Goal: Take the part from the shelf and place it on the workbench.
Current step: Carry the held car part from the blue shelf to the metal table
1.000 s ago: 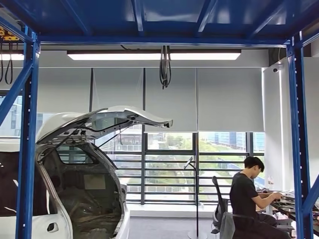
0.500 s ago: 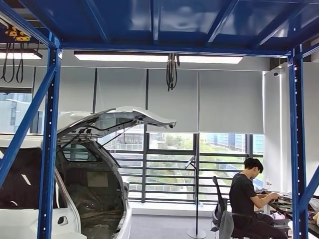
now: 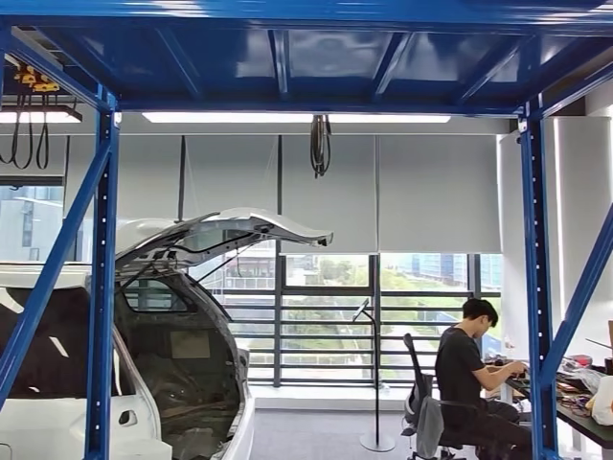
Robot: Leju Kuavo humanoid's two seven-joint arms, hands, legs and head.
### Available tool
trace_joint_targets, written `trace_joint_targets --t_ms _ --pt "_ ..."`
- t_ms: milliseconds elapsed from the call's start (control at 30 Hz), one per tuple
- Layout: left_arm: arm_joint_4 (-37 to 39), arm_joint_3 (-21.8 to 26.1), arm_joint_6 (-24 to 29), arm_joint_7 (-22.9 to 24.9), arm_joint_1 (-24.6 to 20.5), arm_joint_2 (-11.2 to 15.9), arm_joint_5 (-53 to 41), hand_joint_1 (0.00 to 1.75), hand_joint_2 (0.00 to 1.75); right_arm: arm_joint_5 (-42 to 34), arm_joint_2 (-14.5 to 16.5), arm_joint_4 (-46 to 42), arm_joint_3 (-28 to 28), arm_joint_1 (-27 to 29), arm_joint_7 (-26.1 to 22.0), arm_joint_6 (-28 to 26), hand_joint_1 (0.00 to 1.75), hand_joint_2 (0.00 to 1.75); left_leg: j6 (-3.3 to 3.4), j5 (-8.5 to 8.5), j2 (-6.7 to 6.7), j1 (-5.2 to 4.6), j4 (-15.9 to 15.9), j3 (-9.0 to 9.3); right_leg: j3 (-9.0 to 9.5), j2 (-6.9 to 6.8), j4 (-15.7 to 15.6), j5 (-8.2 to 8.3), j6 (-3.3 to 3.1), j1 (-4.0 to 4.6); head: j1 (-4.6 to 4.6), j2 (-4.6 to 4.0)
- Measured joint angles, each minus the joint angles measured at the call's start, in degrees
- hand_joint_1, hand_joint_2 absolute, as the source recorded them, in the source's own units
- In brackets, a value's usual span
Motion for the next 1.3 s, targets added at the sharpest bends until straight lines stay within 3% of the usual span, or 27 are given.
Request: trace_joint_targets --t_ms 67,167,233,300,333,367,400,433,500,533,600,633,700,767,833,867,900,933,967,1033,1100,1167,1233,1300 --pt "0.00 0.00 -0.03 -0.01 -0.14 0.01 -0.05 0.00 1.75 0.39 -0.29 -0.02 -0.02 -0.06 -0.32 0.35 1.75 1.75 0.62 -1.43 -0.04 -0.13 -5.73 3.41 -0.97 0.02 0.93 0.42 0.61 0.13 -0.01 -0.01" --pt "0.00 0.00 -0.05 -0.01 -0.14 0.07 -0.13 0.00 1.75 0.61 -0.75 -0.03 -0.02 -0.04 -0.60 0.66 1.75 1.75 2.01 -1.71 0.00 -0.17 -6.96 3.24 -1.81 0.05 1.47 0.85 1.68 0.03 -0.02 0.00" --pt "0.00 0.00 -0.08 0.00 -0.05 0.11 -0.29 0.00 1.75 0.62 -1.06 -0.02 -0.01 -0.06 -0.77 0.91 1.75 1.75 2.83 -0.90 0.06 -0.04 -7.10 2.70 -3.11 0.15 4.70 -1.80 2.27 -0.16 -0.02 0.00" --pt "0.00 0.00 -0.13 0.02 0.00 0.14 -0.45 0.00 1.75 0.53 -1.31 0.02 -0.01 -0.13 -0.91 1.23 1.75 1.75 3.19 -0.22 -0.10 -0.16 -7.01 1.90 -5.85 0.19 12.42 -6.49 2.73 -0.29 -0.02 0.00" --pt "0.00 0.00 -0.15 0.03 0.05 0.15 -0.48 0.00 1.75 0.46 -1.37 0.08 -0.01 -0.14 -1.02 1.38 1.75 1.75 3.21 0.07 -0.30 -0.24 -6.94 1.49 -7.00 0.19 16.06 -8.15 2.86 -0.32 -0.02 -0.01" --pt "0.00 0.00 -0.17 0.05 0.11 0.16 -0.50 0.00 1.75 0.39 -1.40 0.13 0.00 -0.14 -1.13 1.50 1.75 1.75 3.20 0.32 -0.57 -0.32 -6.88 1.16 -7.26 0.22 17.96 -8.81 2.89 -0.33 -0.02 -0.01" --pt "0.00 0.00 -0.19 0.06 0.14 0.17 -0.51 0.00 1.75 0.31 -1.40 0.18 0.01 -0.15 -1.27 1.60 1.75 1.75 3.15 0.50 -0.93 -0.40 -6.83 0.92 -6.34 0.31 17.45 -8.35 2.82 -0.33 -0.02 -0.01" --pt "0.00 0.00 -0.20 0.07 0.13 0.18 -0.52 0.00 1.75 0.23 -1.40 0.21 0.01 -0.20 -1.42 1.69 1.75 1.75 3.09 0.64 -1.36 -0.47 -6.79 0.80 -4.25 0.59 14.52 -6.96 2.62 -0.32 -0.02 -0.01" --pt "0.00 0.00 -0.29 0.07 -0.01 0.16 -0.56 0.00 1.75 0.10 -1.41 0.19 0.00 -0.40 -1.70 1.87 1.75 1.75 2.89 0.85 -2.31 -0.59 -6.71 0.63 1.00 2.90 5.90 -3.80 1.84 -0.32 -0.02 -0.01" --pt "0.00 0.00 -0.36 0.06 -0.11 0.16 -0.57 0.00 1.75 0.04 -1.41 0.14 -0.01 -0.53 -1.81 1.93 1.75 1.75 2.68 1.00 -2.81 -0.54 -6.64 0.41 2.75 4.05 2.66 -2.89 1.45 -0.29 -0.01 0.01" --pt "0.00 0.00 -0.49 0.05 -0.24 0.17 -0.57 0.00 1.75 -0.01 -1.41 0.05 -0.01 -0.77 -1.90 2.03 1.75 1.75 2.07 1.39 -3.83 -0.38 -6.54 -0.28 3.69 4.99 0.41 -2.74 0.91 -0.21 0.00 0.02" --pt "0.00 -0.01 -0.52 0.05 -0.19 0.19 -0.57 0.00 1.75 -0.03 -1.40 0.01 -0.01 -0.91 -1.91 2.07 1.75 1.75 1.72 1.59 -4.39 -0.32 -6.57 -0.58 3.63 4.34 0.12 -2.68 0.76 -0.22 0.00 0.03" --pt "0.00 -0.01 -0.53 0.06 -0.06 0.24 -0.57 0.00 1.75 -0.06 -1.34 -0.04 0.01 -1.15 -1.94 2.20 1.75 1.75 1.14 0.87 -3.94 -0.47 -5.73 -1.35 3.61 2.97 -0.48 -2.45 0.23 -0.49 0.00 0.01" --pt "0.00 -0.01 -0.52 0.07 -0.12 0.30 -0.57 0.00 1.75 -0.11 -1.30 -0.06 -0.02 -1.19 -1.98 2.37 1.75 1.75 0.58 -2.23 -2.14 -0.48 -0.77 -3.80 3.53 1.41 -0.84 -2.23 -0.24 -0.63 0.01 0.01" --pt "0.00 -0.02 -0.52 0.10 -0.15 0.31 -0.57 0.00 1.75 -0.13 -1.29 -0.03 -0.06 -1.14 -2.00 2.54 1.75 1.75 0.04 -5.67 -1.20 -0.33 7.16 -7.47 3.34 -0.09 -0.76 -2.24 -0.36 -0.50 0.01 0.01" --pt "0.00 -0.02 -0.52 0.13 -0.08 0.31 -0.57 0.00 1.75 -0.13 -1.29 -0.01 -0.07 -1.12 -2.00 2.61 1.75 1.75 -0.11 -6.20 -1.05 -0.30 9.60 -8.55 3.29 -0.81 -0.71 -2.26 -0.39 -0.45 0.01 0.00" --pt "0.00 -0.02 -0.52 0.18 0.01 0.32 -0.57 0.00 1.75 -0.13 -1.29 0.01 -0.07 -1.13 -2.01 2.71 1.75 1.75 -0.19 -5.58 -0.89 -0.30 9.77 -8.54 3.27 -1.51 -0.63 -2.29 -0.37 -0.42 0.01 -0.01" --pt "0.00 -0.01 -0.52 0.23 0.08 0.33 -0.57 0.00 1.75 -0.13 -1.29 0.02 -0.06 -1.15 -2.02 2.81 1.75 1.75 -0.16 -3.96 -0.60 -0.31 7.55 -7.39 3.28 -2.18 -0.52 -2.35 -0.33 -0.40 0.01 -0.01" --pt "0.00 -0.01 -0.52 0.28 0.08 0.37 -0.57 0.00 1.75 -0.13 -1.29 0.02 -0.05 -1.18 -2.04 2.92 1.75 1.75 -0.03 -1.77 0.15 -0.37 3.45 -5.33 3.32 -2.78 -0.38 -2.46 -0.23 -0.38 0.01 -0.01" --pt "0.00 -0.01 -0.52 0.35 -0.09 0.45 -0.55 0.00 1.75 -0.14 -1.31 0.01 -0.04 -1.20 -2.16 3.15 1.75 1.75 0.54 0.99 2.19 -0.78 -3.87 -1.78 3.27 -3.84 0.04 -2.74 0.18 -0.12 0.00 -0.01" --pt "0.00 -0.02 -0.52 0.39 -0.15 0.49 -0.50 0.00 1.75 -0.15 -1.33 0.01 -0.04 -1.21 -2.33 3.38 1.75 1.75 1.24 1.38 2.80 -1.15 -6.07 -0.99 3.19 -4.81 0.32 -2.90 0.67 0.13 0.00 -0.01" --pt "0.00 -0.02 -0.51 0.44 0.05 0.52 -0.45 0.00 1.75 -0.14 -1.35 0.01 0.04 -1.24 -2.55 3.68 1.75 1.75 1.97 1.75 1.74 -1.07 -6.17 -1.26 3.27 -5.54 0.41 -3.05 1.17 0.06 0.01 -0.01" --pt "0.00 -0.01 -0.48 0.48 0.08 0.58 -0.41 0.00 1.75 -0.11 -1.43 0.00 0.12 -1.20 -2.83 3.93 1.75 1.75 2.72 2.23 0.78 -0.76 -6.42 -1.40 2.57 -3.76 2.46 -4.90 1.75 -0.18 0.00 -0.01" --pt "0.00 0.00 -0.46 0.49 -0.07 0.63 -0.40 0.00 1.75 -0.05 -1.59 0.04 0.16 -1.00 -3.16 4.17 1.75 1.75 3.17 2.55 -0.32 -0.57 -6.49 -1.65 -0.20 -0.82 9.30 -8.95 2.22 -0.42 0.00 -0.01"
